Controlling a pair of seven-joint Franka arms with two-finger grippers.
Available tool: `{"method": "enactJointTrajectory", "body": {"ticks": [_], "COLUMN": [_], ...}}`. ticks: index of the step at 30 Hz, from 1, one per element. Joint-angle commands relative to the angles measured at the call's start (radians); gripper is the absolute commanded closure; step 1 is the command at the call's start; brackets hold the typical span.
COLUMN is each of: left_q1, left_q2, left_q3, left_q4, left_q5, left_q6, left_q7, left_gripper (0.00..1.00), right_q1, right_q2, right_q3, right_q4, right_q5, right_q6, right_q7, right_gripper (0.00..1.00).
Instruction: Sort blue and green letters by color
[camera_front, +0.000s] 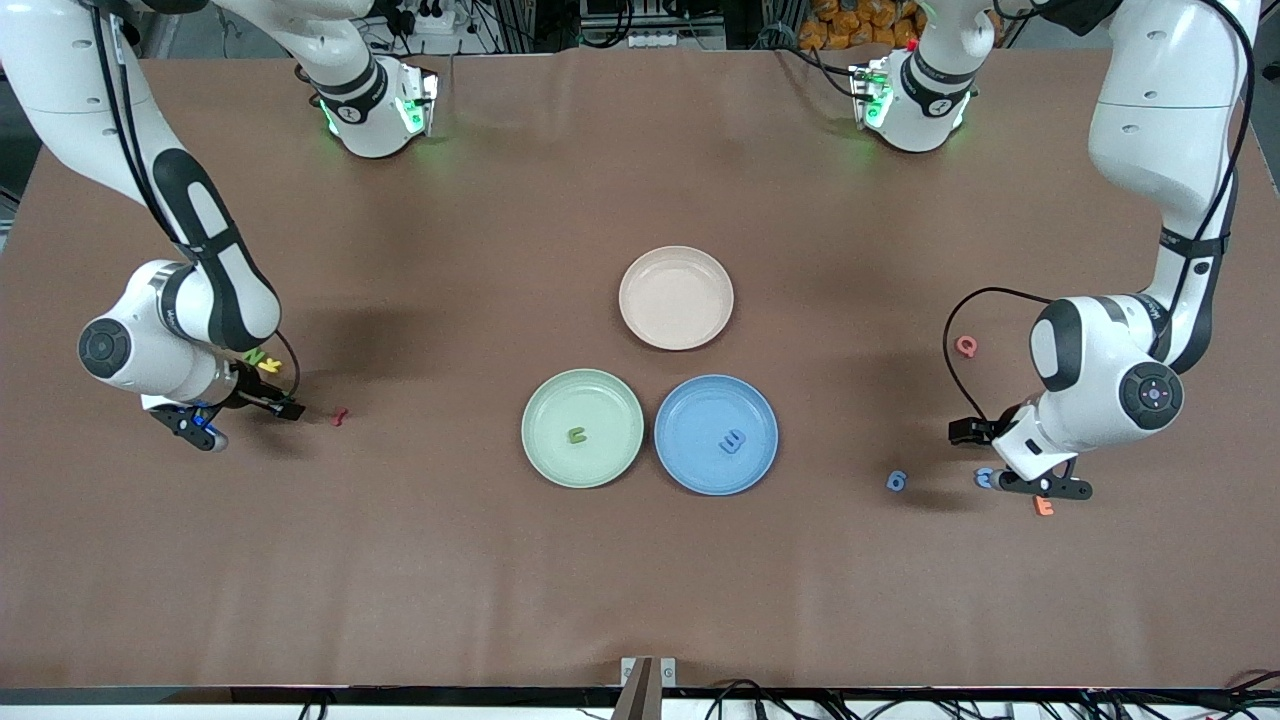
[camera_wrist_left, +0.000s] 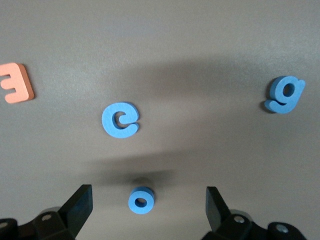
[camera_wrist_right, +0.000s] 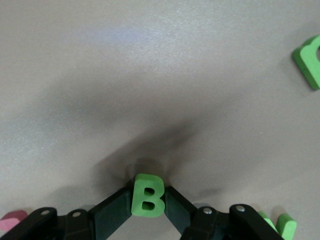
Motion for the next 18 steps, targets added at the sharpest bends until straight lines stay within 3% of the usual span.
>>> {"method": "enactJointTrajectory", "body": {"ticks": [1, 9, 18], "left_q1": [0.01, 0.01, 0.01], "left_q2": [-0.064, -0.075, -0.089], "left_q3": [-0.001, 0.003, 0.006], "left_q4": [-0.089, -0.136, -0.192], "left_q5": [-0.041, -0.047, -0.047], "left_q6": [0.048, 0.102, 0.162], "left_q7": [0.01, 0.009, 0.001], "left_gripper": [0.0, 0.0, 0.0], "right_q1": [0.0, 0.028, 0.066], "right_q2": [-0.015, -0.054, -0.081], "right_q3": [0.003, 0.003, 0.003], "right_q4": [-0.031, -0.013, 0.058], "right_q5": [0.01, 0.01, 0.01], "right_q6": [0.029, 0.007, -0.121], "right_q7": [-0.025, -0.011, 0.038], "right_gripper": [0.92, 0.99, 1.0]}}
